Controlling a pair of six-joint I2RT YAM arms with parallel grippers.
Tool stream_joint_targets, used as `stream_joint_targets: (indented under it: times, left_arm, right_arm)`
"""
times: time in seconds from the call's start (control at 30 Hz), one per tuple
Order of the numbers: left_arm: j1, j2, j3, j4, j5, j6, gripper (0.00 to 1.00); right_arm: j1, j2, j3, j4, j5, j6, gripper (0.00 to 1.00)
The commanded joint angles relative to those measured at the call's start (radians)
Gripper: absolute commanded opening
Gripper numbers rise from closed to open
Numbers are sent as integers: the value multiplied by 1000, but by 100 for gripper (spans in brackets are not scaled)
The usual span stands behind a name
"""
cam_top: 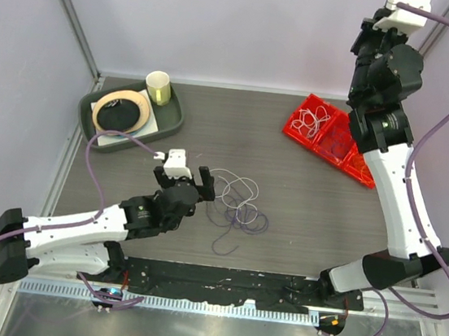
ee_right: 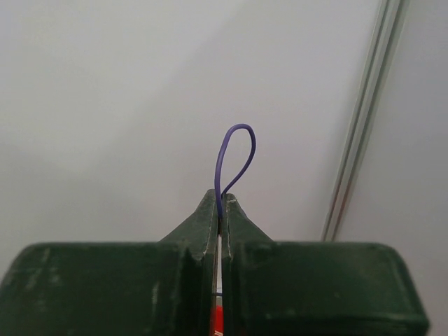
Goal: Untangle the cables
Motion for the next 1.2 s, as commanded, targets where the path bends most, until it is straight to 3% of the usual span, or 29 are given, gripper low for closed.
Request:
stream_joint_targets:
  times: [0.0, 0.43, 0.63, 0.83, 1.17]
  left_arm:
    - [7, -9, 3, -97, -63, -85, 100]
    - [11, -34, -38, -78, -60, -95, 100]
    - [19, -20, -41, -69, -54, -96, 100]
    - [25, -2, -31, -89, -44, -101, 100]
    - [28, -12, -44, -88, -26, -119, 100]
  right_arm:
    - [-56, 49, 73, 34, -13, -66, 1]
    - [-221, 224, 170, 25, -71, -44, 1]
    - [-284, 270, 137, 51, -88, -35, 1]
    - [-349, 293, 30, 53, -113, 61, 1]
    - [-390, 179, -344, 97, -240, 403, 1]
